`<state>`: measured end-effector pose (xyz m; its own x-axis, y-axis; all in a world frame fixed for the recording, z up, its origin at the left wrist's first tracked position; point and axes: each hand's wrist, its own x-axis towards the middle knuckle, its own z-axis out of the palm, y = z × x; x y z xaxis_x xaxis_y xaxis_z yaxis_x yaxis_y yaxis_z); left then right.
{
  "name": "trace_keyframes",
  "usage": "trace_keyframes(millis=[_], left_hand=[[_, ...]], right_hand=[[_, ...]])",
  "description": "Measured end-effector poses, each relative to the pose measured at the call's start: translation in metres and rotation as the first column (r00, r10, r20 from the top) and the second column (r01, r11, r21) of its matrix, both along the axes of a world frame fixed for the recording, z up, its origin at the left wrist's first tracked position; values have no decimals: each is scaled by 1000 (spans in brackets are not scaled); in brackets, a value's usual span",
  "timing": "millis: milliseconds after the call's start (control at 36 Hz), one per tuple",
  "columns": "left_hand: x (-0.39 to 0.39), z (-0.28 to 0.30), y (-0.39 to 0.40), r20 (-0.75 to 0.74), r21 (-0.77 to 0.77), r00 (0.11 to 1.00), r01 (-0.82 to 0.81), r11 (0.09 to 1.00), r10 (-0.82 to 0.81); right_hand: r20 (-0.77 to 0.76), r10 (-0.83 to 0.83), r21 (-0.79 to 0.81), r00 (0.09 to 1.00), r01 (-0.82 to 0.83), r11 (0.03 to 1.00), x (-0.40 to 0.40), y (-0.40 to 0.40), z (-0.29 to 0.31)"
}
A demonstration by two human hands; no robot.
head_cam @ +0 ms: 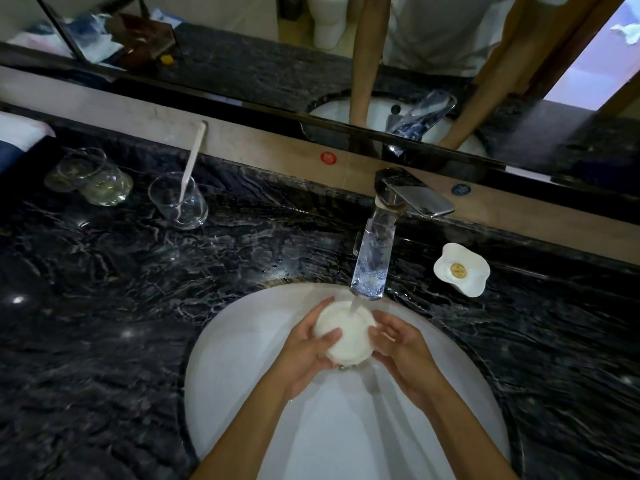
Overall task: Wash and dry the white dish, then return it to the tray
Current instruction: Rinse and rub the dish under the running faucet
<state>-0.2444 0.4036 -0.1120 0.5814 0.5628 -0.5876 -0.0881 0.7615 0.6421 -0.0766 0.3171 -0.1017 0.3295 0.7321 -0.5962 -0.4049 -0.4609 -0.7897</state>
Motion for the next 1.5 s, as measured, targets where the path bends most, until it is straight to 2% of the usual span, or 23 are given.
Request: trace_keyframes(millis=[111, 194, 361, 472, 556, 667, 750, 833, 917, 944, 1000, 1056, 1139, 1167, 1222, 1278, 1361, 1417, 1500], left_hand=[[2, 0, -5, -75, -16, 997, 18, 1000, -19], [2, 2, -8, -108, -85, 992, 55, 995, -64], [1, 15, 3, -196, -34, 980, 31, 999, -37], [-2, 26, 12, -200, 111, 979, 65, 992, -42], [-3, 31, 14, -177, 174, 983, 70, 982, -39], [-2, 36, 12, -140, 75, 989, 49, 996, -38], [-1, 31, 12, -165, -24, 986, 24, 999, -28], [5, 23, 13, -172, -80, 985, 7, 997, -21], [10, 20, 15, -196, -173, 981, -29, 984, -5], [12, 20, 17, -192, -193, 981, -20, 981, -18], [11, 19, 19, -198, -177, 978, 23, 984, -59], [9, 19, 19, -198, -132, 976, 64, 989, -90], [4, 17, 17, -129, -87, 986, 95, 992, -106], [2, 17, 16, -118, -72, 988, 95, 993, -103], [-1, 13, 15, -92, -64, 992, 76, 995, -81], [-3, 10, 13, -47, -75, 998, 41, 996, -44], [-5, 3, 7, 16, -71, 1000, -9, 997, 10], [-6, 0, 3, 33, -61, 998, -45, 997, 47], [-5, -5, -2, 0, -43, 997, -82, 996, 82]], right_hand=[[128, 52, -14, 990, -51, 999, -1, 3, 8], [132, 50, -37, 990, -45, 998, -1, 7, 15], [-127, 39, -98, 991, -51, 994, -2, 5, 12], [-323, -32, -57, 946, 14, 998, -10, 1, 9], [-363, -66, 18, 929, 78, 997, -13, -2, 2], [-167, -62, 69, 984, 74, 995, -13, -3, 8], [165, 46, 43, 985, -54, 998, -11, -3, 9], [473, 220, -10, 853, -245, 970, -10, -4, 9], [755, 296, -24, 585, -426, 904, -8, -7, 5], [803, 295, -33, 518, -456, 890, -7, -9, 4], [833, 292, -44, 470, -471, 881, -4, -13, 1], [792, 298, -28, 532, -456, 889, -1, -16, 0], [555, 228, 87, 800, -329, 940, 1, -16, 3], [482, 180, 109, 857, -263, 959, 2, -15, 4], [385, 98, 108, 918, -150, 983, 5, -14, 3], [253, 51, 67, 966, -71, 995, 5, -13, 1], [84, 84, 43, 993, -87, 995, 2, -12, 7], [56, 102, 54, 993, -105, 993, 0, -12, 13], [119, 96, 67, 988, -105, 992, 0, -11, 17]])
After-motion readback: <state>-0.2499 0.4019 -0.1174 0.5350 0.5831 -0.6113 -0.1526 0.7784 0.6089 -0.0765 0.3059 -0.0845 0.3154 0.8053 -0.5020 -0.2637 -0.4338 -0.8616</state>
